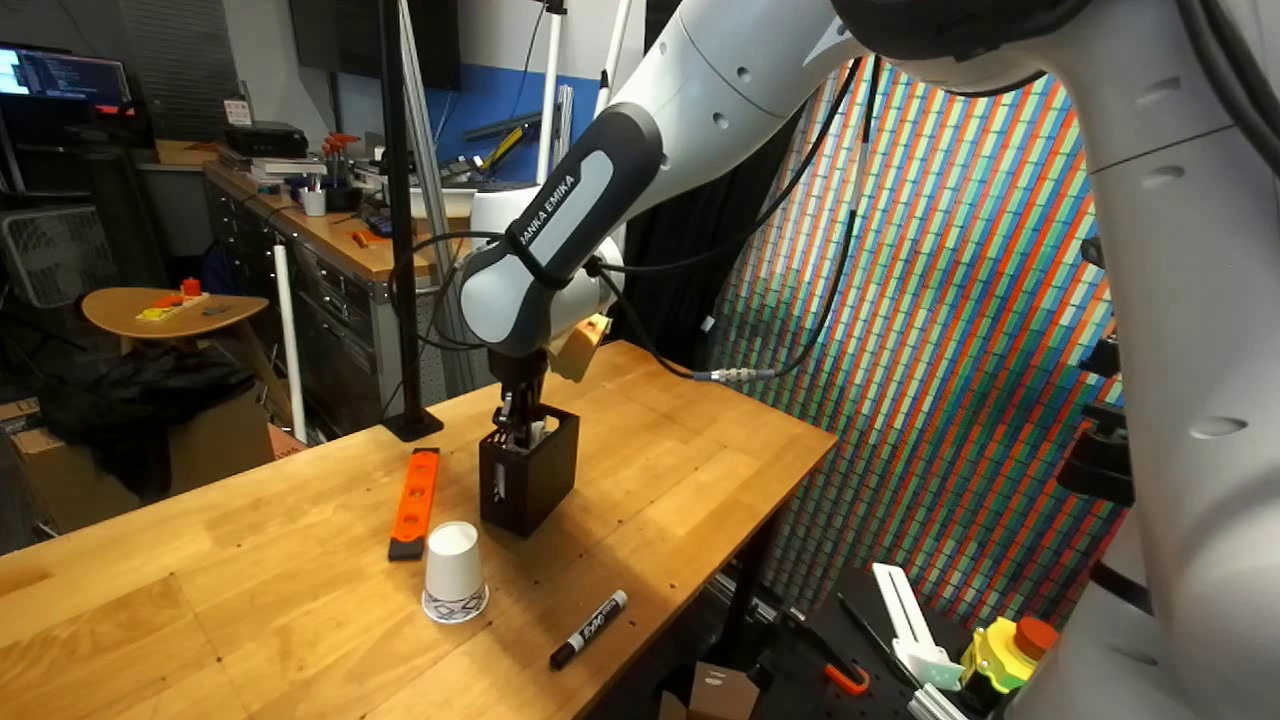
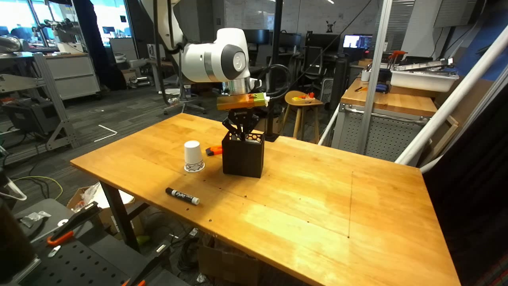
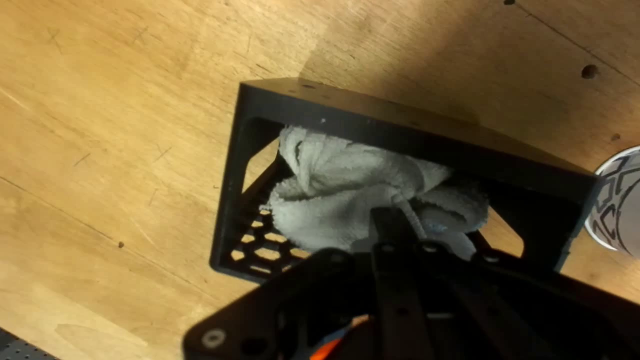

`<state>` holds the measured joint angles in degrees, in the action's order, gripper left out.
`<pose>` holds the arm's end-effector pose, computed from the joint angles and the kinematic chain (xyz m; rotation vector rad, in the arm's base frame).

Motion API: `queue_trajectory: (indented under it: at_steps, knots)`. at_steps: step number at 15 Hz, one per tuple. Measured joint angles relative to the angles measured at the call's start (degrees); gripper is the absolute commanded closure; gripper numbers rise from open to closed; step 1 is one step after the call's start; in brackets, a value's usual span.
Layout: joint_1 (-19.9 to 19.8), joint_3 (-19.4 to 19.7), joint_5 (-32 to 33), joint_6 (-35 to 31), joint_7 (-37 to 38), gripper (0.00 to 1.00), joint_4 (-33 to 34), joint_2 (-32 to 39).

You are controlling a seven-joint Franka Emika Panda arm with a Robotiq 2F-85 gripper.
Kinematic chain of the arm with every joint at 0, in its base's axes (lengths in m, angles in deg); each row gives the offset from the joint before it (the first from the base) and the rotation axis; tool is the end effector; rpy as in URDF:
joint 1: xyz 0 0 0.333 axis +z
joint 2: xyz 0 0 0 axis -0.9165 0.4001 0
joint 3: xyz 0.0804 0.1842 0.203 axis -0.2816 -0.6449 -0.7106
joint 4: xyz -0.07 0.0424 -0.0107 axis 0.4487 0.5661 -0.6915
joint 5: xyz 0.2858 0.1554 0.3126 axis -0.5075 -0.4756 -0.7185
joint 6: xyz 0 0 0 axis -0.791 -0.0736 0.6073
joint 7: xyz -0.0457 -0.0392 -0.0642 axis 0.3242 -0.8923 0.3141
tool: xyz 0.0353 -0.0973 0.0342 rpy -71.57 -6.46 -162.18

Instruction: Put the white towel in the black box

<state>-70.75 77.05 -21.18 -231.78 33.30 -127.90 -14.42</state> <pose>0.6447 -0.0208 0.1335 2.8885 0.8448 0.0050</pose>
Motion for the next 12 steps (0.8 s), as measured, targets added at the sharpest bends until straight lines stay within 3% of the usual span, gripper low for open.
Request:
queue_trajectory:
  at_steps: [12]
  knots:
    - [-0.32,-1.29,-3.88,0.11,0.26,1.00,0.02,3.21]
